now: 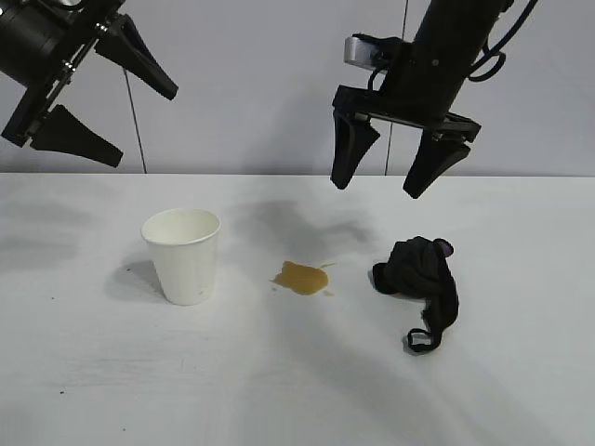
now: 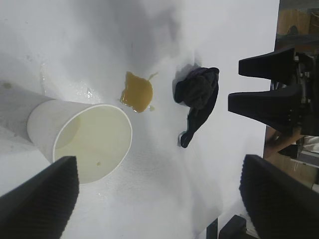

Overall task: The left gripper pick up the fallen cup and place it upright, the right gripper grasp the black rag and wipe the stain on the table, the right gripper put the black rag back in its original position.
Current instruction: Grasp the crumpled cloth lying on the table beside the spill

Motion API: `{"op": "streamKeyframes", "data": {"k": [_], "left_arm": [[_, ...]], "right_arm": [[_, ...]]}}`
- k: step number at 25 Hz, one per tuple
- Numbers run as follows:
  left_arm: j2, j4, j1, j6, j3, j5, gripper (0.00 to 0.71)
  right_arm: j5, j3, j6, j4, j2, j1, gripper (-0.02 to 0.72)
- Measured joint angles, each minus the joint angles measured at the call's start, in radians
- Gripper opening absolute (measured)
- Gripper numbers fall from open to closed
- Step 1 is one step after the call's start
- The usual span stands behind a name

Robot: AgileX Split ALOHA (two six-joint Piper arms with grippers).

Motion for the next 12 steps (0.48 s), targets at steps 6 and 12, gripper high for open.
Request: {"op": "streamKeyframes", "data": {"k": [6,12], "left_arm": [[0.000,0.000,0.000,0.000,0.000,0.004,0.633],[0.000,0.000,0.000,0.000,0.000,0.004,0.633]], "right_arm": [[0.000,0.002,0.072,-0.162,0.001,0.000,0.661],[-0.001,0.144,0.124,-0.248,-0.003,0.000,0.661]]}}
